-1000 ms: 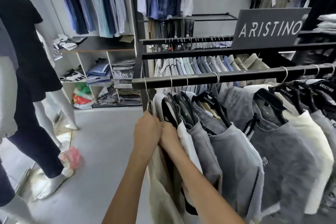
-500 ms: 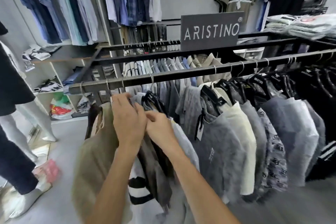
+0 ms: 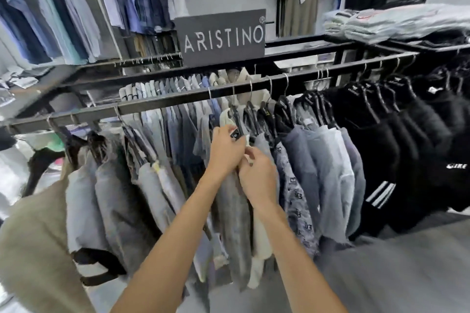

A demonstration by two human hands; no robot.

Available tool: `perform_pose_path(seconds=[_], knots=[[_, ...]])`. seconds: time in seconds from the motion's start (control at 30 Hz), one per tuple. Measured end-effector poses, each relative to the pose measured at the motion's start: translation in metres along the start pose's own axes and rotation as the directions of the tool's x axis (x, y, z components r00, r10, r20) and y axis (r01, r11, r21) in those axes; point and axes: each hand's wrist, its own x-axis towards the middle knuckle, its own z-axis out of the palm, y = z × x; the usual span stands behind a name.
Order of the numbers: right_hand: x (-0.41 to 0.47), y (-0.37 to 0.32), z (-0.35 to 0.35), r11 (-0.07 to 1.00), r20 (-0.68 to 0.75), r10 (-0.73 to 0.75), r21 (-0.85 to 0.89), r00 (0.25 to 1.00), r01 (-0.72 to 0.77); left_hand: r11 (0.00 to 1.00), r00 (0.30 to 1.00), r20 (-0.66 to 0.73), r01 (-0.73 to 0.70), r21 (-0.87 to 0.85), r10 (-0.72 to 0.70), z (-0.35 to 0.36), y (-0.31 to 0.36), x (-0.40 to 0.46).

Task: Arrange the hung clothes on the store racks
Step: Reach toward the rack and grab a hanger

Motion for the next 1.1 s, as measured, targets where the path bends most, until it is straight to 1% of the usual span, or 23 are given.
perform_pose_path(seconds=[0.07,0.17,0.23,0.3,0.33,0.4,0.47,0.6,0.67,0.8,0.9,0.97,1.03,1.1], knots=[[0.007,0.013,-0.004,0.996,-0.041,-0.012,-0.094,0.999,0.008,0.994,0.991,0.073,0.111,0.022,-0.112,0.014,0.006,0.016],[0.012,0.026,-0.004,0.993,-0.024,0.004,-0.116,1.0,-0.006,0.967,0.963,0.101,0.242,0.074,-0.249,0.029,0.005,0.029],[0.012,0.03,-0.003,0.988,0.032,0.0,-0.151,0.999,0.005,0.956,0.95,0.108,0.287,0.066,-0.293,0.036,-0.001,0.034],[0.013,0.032,-0.001,0.971,0.082,-0.001,-0.24,0.997,0.021,0.953,0.949,0.091,0.304,0.002,-0.303,0.038,-0.005,0.038],[0.014,0.031,0.001,0.967,0.085,0.004,-0.256,0.996,0.018,0.952,0.949,0.095,0.306,-0.025,-0.302,0.039,-0.006,0.039],[0.018,0.03,0.006,0.975,0.068,0.019,-0.223,0.998,-0.003,0.947,0.947,0.109,0.311,-0.073,-0.303,0.036,-0.009,0.043],[0.02,0.025,0.009,0.991,0.041,0.055,-0.123,0.998,-0.049,0.946,0.948,0.109,0.31,-0.097,-0.299,0.031,-0.01,0.042],[0.021,0.014,0.005,0.993,0.005,0.112,0.041,0.994,-0.112,0.965,0.966,0.021,0.26,-0.022,-0.259,0.015,-0.005,0.035],[0.02,0.004,0.003,0.992,-0.005,0.081,0.095,0.997,-0.08,0.973,0.973,-0.01,0.231,0.022,-0.23,0.0,0.001,0.028],[0.026,-0.024,0.016,0.99,-0.062,-0.02,0.139,0.998,0.029,0.981,0.981,0.038,0.19,0.04,-0.192,-0.052,0.014,0.012],[0.021,-0.048,0.04,0.98,-0.077,-0.127,0.141,0.989,0.137,0.971,0.975,0.076,0.198,0.136,-0.21,-0.101,0.017,-0.005],[0.013,-0.064,0.06,0.969,-0.098,-0.205,0.117,0.974,0.215,0.961,0.964,0.141,0.199,0.19,-0.227,-0.139,0.015,-0.02],[0.0,-0.082,0.082,0.96,-0.102,-0.261,0.082,0.96,0.269,0.952,0.932,0.251,0.207,0.226,-0.262,-0.178,0.013,-0.04],[-0.02,-0.104,0.103,0.949,-0.068,-0.314,-0.005,0.947,0.314,0.943,0.906,0.29,0.249,0.222,-0.308,-0.218,0.007,-0.063]])
